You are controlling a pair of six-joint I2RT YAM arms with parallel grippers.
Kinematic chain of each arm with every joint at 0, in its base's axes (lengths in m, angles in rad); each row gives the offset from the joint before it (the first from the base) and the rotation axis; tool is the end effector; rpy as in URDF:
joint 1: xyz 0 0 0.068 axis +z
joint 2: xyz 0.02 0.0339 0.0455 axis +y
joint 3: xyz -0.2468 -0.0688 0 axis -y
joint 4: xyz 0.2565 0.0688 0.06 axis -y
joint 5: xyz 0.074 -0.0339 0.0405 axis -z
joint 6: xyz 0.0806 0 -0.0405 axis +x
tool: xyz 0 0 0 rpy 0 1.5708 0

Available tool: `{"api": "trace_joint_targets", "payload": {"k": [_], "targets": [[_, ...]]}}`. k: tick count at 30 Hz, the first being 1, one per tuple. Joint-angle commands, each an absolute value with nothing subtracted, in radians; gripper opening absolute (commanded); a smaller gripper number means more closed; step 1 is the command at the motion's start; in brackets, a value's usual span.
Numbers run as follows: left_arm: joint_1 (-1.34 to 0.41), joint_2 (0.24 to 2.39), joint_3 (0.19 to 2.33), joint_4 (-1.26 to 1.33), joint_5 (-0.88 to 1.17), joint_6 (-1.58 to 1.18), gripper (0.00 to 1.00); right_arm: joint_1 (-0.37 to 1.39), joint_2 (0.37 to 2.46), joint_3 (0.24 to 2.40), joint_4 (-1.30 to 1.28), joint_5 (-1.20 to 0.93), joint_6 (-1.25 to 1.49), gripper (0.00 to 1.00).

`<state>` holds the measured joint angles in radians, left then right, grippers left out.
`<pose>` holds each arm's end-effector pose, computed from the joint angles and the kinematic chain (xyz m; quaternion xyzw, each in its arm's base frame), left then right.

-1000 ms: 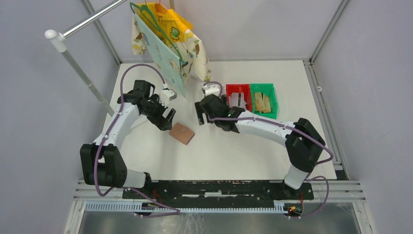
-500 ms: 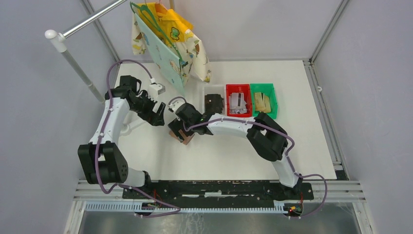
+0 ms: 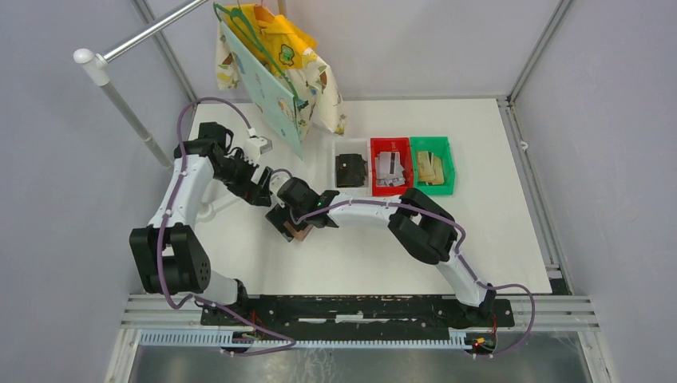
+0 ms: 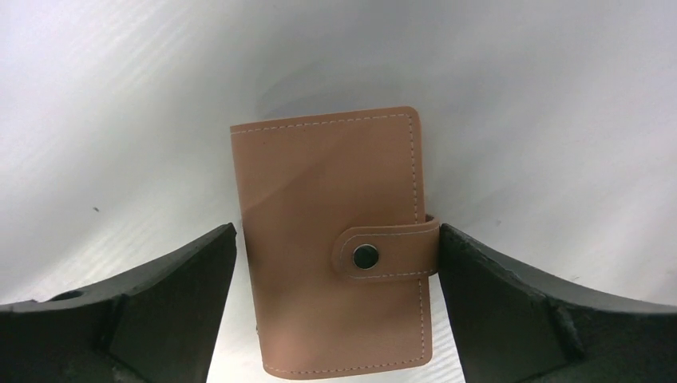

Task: Take the credit cards out of the card holder
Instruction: Pick up the card holder from the center of the board.

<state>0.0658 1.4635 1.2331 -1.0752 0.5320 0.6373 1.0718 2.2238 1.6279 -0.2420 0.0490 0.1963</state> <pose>0.2966 -0.0214 0.2203 0.3029 0.9078 -0.2007 0.2095 0.2520 0.4541 0.1004 -0.3877 0.8490 0.1938 0.3021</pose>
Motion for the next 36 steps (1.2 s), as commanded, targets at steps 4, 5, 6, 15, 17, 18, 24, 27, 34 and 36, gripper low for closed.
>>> {"api": "trace_joint_targets", "payload": {"k": [4,5,6,15,17,18,24,27,34,36], "targets": [[0.068,1.422,1.319,-1.073,0.540,0.561,1.00,1.125,2.231,1.547,-0.227,0.117,0.284,0.93],[0.066,1.412,1.315,-1.076,0.543,0.561,1.00,1.127,2.224,1.534,-0.217,0.133,0.289,0.92],[0.067,1.405,1.311,-1.080,0.546,0.561,1.00,1.130,2.217,1.523,-0.212,0.154,0.298,0.90],[0.066,1.368,1.298,-1.085,0.498,0.568,1.00,1.152,2.026,1.339,-0.088,0.272,0.318,0.74],[0.065,1.376,1.305,-1.099,0.478,0.574,1.00,1.152,1.983,1.294,-0.059,0.281,0.328,0.73],[0.065,1.382,1.311,-1.103,0.467,0.572,1.00,1.152,1.960,1.266,-0.039,0.284,0.337,0.72],[0.066,1.414,1.339,-1.109,0.520,0.484,1.00,1.153,1.857,1.157,0.040,0.291,0.377,0.70],[0.065,1.400,1.345,-1.071,0.559,0.399,1.00,1.152,1.804,1.117,0.053,0.313,0.408,0.69],[0.054,1.365,1.399,-1.031,0.610,0.274,1.00,1.152,1.712,1.106,0.075,0.310,0.467,0.67],[0.052,1.361,1.413,-1.039,0.614,0.246,1.00,1.152,1.690,1.111,0.081,0.305,0.480,0.67]]}}
